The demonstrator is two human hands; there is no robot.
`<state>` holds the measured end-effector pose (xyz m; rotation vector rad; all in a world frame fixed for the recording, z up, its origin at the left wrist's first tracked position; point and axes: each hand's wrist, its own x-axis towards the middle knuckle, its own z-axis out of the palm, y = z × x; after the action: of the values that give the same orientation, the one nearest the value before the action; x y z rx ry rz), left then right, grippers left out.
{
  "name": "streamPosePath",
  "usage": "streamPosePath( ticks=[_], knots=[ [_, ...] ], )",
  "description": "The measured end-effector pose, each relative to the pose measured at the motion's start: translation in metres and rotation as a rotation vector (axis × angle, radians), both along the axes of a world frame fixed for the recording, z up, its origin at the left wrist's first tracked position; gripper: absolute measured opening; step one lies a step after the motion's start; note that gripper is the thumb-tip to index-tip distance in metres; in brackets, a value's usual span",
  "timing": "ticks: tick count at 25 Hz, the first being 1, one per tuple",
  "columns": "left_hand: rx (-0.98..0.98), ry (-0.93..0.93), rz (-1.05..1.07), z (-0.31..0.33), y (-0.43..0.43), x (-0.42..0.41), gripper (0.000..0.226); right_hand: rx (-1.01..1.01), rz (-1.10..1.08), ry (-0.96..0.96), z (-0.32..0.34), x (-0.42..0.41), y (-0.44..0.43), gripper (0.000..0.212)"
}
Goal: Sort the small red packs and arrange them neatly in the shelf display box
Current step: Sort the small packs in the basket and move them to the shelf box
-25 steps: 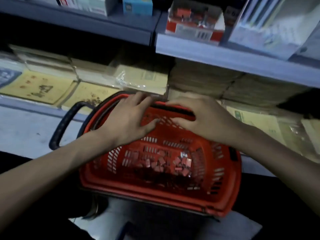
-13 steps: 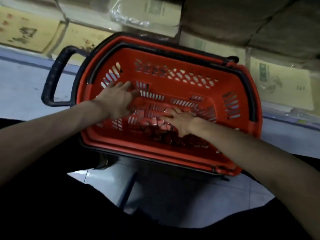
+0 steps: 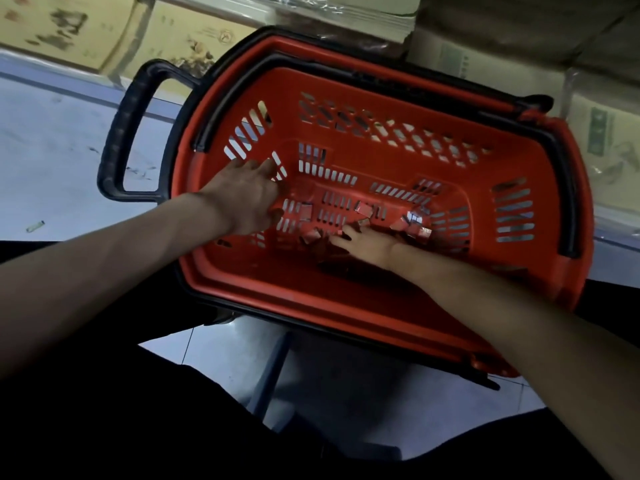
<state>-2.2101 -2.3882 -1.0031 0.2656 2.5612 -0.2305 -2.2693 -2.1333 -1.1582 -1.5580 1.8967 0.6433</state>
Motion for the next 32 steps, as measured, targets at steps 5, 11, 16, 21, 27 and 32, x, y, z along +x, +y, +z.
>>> streamPosePath(
  ticks=[5, 11, 16, 21, 27, 32],
  knots=[
    [-0.01, -0.024, -0.003, 0.002, 0.0, 0.001, 0.049, 0.032, -0.288, -0.101, -0.007, 0.001, 0.007, 0.051],
    [0.012, -0.037, 0.039, 0.006, 0.001, 0.002, 0.05, 0.104, -0.119, -0.031, 0.013, 0.004, 0.01, 0.051],
    [0.1, -0.038, 0.091, 0.014, 0.004, 0.005, 0.048, 0.111, 0.006, 0.055, 0.015, 0.006, 0.013, 0.071],
    [0.172, 0.005, 0.132, 0.019, 0.003, 0.01, 0.045, 0.026, -0.094, 0.046, 0.007, 0.001, 0.022, 0.083],
    [0.166, -0.002, 0.15, 0.018, 0.004, 0.009, 0.045, 0.028, -0.425, -0.046, 0.016, 0.002, 0.033, 0.086],
    [0.142, 0.001, 0.144, 0.012, 0.004, 0.005, 0.045, 0.088, -0.286, 0.024, 0.003, 0.01, 0.03, 0.11]
  ],
)
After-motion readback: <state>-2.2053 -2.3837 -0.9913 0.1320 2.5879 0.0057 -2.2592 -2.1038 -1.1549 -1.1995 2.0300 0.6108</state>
